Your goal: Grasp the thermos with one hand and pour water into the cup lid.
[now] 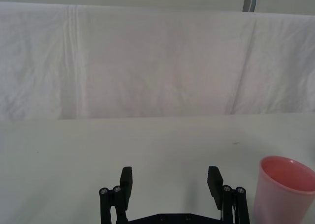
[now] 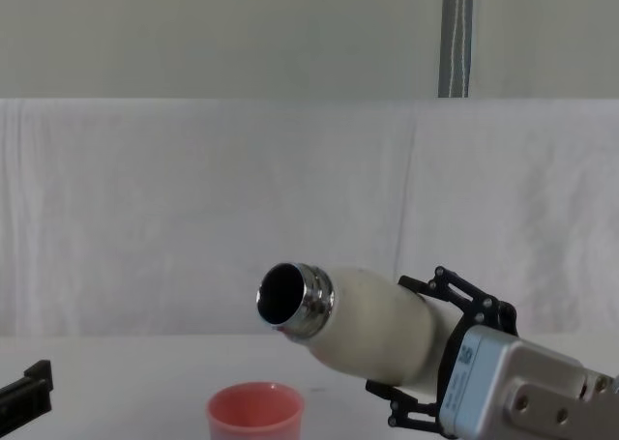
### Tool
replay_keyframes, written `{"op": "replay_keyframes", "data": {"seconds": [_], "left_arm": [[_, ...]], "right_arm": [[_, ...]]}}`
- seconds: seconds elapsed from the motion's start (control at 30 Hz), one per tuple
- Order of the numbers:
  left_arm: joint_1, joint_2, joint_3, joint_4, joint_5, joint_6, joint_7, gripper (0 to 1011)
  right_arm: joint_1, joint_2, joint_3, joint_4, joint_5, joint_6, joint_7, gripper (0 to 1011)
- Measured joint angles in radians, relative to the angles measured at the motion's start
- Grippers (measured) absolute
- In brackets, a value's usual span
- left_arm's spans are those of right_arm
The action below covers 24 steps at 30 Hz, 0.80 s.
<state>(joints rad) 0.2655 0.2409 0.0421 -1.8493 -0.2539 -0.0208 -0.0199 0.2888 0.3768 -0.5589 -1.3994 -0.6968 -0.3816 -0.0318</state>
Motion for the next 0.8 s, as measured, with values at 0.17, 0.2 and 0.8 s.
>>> {"op": "replay_keyframes", "data": {"seconds": [0.17, 0.2, 0.8], "left_arm": [[0.000, 0.000, 0.000, 0.000, 0.000, 0.000, 0.000, 1001], [0.000, 0.000, 0.000, 0.000, 0.000, 0.000, 0.000, 1001], [0.000, 0.000, 0.000, 0.000, 0.000, 0.000, 0.000, 1001]], "right_arm": [[0.005, 0.003, 0.003, 0.000, 0.002, 0.000, 0.000, 952], [0.008, 0.004, 0.004, 0.001, 0.003, 0.000, 0.000, 952], [0.032, 0.025, 0.002, 0.007, 0.012, -0.013, 0.030, 952]]}}
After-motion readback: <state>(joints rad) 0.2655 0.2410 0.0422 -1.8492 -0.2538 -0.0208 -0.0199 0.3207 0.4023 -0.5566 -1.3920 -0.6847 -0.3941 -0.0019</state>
